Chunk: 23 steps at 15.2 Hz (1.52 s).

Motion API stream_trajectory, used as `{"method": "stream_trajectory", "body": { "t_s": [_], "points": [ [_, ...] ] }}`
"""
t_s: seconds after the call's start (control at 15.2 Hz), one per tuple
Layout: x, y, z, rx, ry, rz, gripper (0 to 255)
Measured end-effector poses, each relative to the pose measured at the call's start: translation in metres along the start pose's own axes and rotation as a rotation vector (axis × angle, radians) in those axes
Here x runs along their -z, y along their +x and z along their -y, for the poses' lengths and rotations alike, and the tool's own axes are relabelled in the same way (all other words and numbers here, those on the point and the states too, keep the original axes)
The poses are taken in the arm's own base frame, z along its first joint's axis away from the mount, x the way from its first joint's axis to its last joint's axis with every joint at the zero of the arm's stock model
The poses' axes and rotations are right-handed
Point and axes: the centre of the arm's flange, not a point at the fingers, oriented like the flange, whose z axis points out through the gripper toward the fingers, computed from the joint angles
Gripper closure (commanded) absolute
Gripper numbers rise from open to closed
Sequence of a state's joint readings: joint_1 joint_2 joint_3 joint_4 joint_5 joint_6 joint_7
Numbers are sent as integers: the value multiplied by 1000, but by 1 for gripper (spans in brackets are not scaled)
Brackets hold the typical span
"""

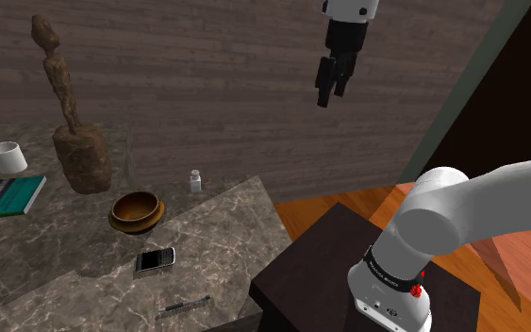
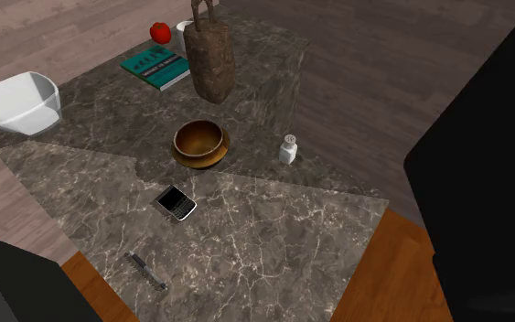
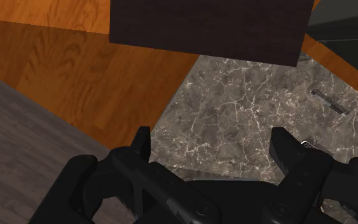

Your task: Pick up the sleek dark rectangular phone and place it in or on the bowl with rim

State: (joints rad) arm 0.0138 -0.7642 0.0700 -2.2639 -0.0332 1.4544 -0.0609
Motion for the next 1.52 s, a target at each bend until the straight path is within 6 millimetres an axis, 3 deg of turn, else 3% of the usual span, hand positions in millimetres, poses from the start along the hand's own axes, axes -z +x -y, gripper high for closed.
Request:
{"method": "stream_trajectory", "body": {
  "t_s": [0.13, 0.33, 0.99, 1.52],
  "points": [
    [-4, 2, 3, 7, 1, -1, 0],
    [-28, 21, 15, 46, 4, -4, 0],
    [-122, 90, 65, 199, 18, -21, 0],
    [-198, 139, 120, 321, 30, -35, 0]
  ]
}}
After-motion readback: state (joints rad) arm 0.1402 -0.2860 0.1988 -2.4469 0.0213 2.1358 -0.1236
